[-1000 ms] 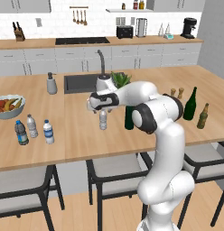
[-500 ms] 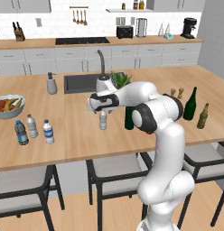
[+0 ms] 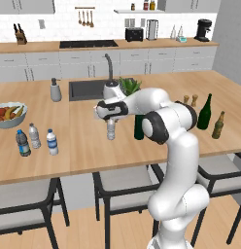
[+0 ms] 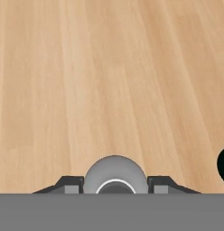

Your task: Move the plastic bottles in the middle to the plastics group, and the glass bottles in the middle to the glass group.

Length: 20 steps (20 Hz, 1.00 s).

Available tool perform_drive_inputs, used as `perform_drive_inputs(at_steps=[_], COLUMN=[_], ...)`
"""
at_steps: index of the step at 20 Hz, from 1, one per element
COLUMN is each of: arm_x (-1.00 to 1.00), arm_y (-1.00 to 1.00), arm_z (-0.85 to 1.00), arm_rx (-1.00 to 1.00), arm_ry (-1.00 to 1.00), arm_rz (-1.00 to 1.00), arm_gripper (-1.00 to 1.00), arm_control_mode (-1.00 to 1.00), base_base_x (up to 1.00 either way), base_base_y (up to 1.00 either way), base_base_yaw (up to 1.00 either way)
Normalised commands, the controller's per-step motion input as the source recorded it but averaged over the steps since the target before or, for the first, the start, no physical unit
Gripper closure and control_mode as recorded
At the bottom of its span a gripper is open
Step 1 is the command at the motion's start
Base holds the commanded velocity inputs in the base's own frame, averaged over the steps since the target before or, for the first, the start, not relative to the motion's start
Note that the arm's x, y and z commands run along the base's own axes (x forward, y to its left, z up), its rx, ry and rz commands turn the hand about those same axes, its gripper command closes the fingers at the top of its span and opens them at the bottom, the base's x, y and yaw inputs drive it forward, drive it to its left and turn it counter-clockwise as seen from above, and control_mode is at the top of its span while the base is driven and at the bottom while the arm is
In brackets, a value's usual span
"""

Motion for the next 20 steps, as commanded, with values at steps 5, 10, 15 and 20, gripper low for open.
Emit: perform_drive_inputs(at_steps=[5, 10, 15, 20], arm_x=[-0.15, -0.53, -0.66, -0.57], arm_y=[0.00, 0.06, 0.42, 0.70], arm_z=[-0.06, 0.19, 0.30, 0.07], arm_rx=[0.00, 0.12, 0.15, 0.01], arm_ry=[0.00, 0.00, -0.01, -0.05], arm_rz=[-0.02, -0.01, -0.01, 0.00], arm_gripper=[1.00, 1.00, 1.00, 1.00], arm_control_mode=[-1.00, -1.00, -1.00, -1.00], base_base_x=[0.00, 0.00, 0.00, 0.00], base_base_y=[0.00, 0.00, 0.00, 0.00], base_base_yaw=[0.00, 0.00, 0.00, 0.00])
